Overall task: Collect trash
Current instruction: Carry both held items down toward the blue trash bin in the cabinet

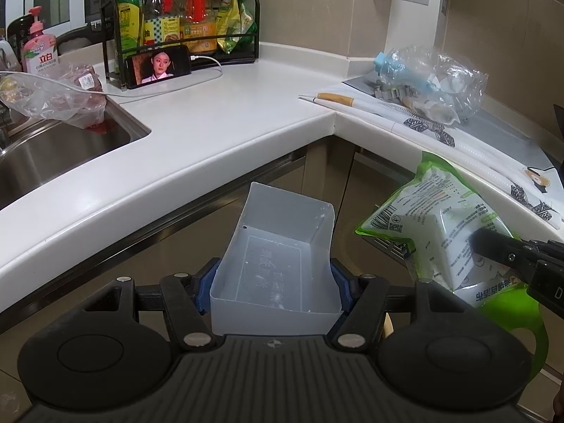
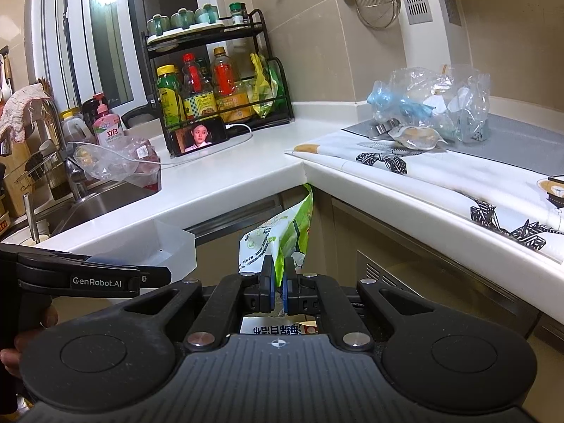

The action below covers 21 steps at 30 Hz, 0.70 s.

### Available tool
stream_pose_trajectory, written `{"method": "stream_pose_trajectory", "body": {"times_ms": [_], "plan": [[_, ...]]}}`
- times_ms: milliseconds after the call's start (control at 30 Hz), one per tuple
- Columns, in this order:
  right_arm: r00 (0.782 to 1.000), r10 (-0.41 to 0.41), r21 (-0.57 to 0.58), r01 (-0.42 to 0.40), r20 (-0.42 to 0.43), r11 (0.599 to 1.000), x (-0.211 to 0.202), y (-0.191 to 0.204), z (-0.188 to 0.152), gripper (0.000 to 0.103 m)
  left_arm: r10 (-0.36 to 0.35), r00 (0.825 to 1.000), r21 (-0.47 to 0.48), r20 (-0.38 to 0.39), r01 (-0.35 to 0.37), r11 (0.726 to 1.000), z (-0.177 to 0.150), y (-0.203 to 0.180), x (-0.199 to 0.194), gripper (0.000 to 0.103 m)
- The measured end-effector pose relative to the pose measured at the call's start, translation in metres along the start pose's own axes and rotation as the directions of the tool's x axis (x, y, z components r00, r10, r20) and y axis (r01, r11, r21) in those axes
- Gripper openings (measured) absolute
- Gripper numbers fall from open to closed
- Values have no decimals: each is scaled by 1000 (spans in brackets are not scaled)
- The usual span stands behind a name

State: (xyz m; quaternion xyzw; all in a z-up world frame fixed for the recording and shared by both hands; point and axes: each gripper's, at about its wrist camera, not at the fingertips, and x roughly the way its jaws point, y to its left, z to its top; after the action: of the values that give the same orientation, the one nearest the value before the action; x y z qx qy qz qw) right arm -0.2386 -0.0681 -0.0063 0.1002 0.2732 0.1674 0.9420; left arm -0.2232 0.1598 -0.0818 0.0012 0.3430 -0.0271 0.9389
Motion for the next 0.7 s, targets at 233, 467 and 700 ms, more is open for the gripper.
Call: {"method": "stream_pose_trajectory", "body": {"times_ms": [233, 467, 700], "plan": [[1000, -5, 12, 5, -28, 1000, 7, -3, -2, 4, 0, 1000, 5, -22, 0, 1000, 0, -2, 9, 69], [999, -7, 17, 8, -48, 1000, 13, -3, -4, 4, -1, 1000, 13, -31, 2, 1000, -1, -4, 15, 69], [997, 0, 16, 2, -72, 1000, 22, -4, -3, 4, 4, 999, 12, -50, -4, 1000, -2, -3, 21, 69]]}}
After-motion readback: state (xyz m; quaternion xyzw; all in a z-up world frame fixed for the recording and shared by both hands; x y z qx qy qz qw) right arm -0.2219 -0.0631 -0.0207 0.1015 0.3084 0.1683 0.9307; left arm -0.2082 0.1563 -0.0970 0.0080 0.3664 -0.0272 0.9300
